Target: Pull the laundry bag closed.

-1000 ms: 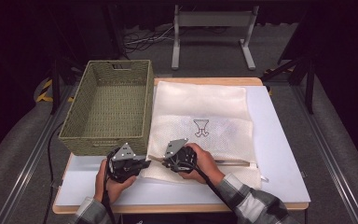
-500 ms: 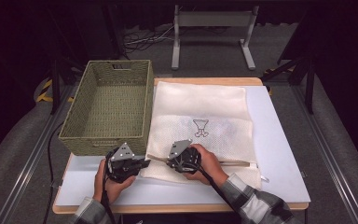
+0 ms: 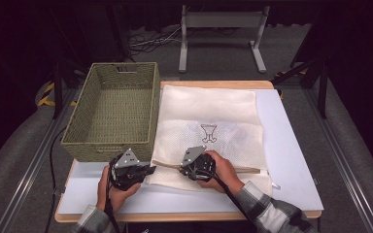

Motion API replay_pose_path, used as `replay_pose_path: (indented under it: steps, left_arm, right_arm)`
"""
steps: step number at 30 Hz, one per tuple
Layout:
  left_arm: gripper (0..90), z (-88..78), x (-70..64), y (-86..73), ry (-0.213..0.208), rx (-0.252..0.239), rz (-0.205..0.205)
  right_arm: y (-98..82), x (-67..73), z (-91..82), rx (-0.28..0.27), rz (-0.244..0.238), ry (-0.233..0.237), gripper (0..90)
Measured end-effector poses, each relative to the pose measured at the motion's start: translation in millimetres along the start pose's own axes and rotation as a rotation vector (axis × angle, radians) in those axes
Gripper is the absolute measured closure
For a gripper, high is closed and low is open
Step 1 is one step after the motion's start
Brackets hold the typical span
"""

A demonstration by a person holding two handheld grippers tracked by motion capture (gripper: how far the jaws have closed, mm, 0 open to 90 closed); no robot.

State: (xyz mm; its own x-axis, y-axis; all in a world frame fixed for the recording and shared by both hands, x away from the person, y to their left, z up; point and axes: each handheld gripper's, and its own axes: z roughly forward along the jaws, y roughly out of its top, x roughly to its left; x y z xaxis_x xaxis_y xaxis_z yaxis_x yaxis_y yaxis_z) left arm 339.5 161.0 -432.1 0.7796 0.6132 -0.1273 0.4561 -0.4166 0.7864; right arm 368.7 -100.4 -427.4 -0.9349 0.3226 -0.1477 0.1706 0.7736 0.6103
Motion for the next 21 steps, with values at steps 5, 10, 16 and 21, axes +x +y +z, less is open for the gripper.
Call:
replay_pose_path:
  steps: [5, 10, 16, 21]
  left_arm:
    - [87.0, -0.6, 0.1, 0.0, 0.004, 0.001, 0.005]
    - [87.0, -0.6, 0.5, -0.4, 0.002, 0.003, 0.003]
    - [86.9, -1.1, 0.9, -0.7, 0.002, -0.003, -0.004]
    - [86.9, 0.0, 1.2, -1.0, 0.000, 0.002, -0.003]
  right_arm:
    - [-4.1, -0.2, -2.5, 0.008, 0.003, 0.000, 82.1]
    - [-10.2, -2.2, -7.4, 0.016, 0.007, -0.007, 82.1]
    - [-17.8, -4.0, -15.2, 0.013, 0.015, -0.028, 82.1]
    - [-25.0, -5.9, -19.7, 0.016, 0.021, -0.024, 82.1]
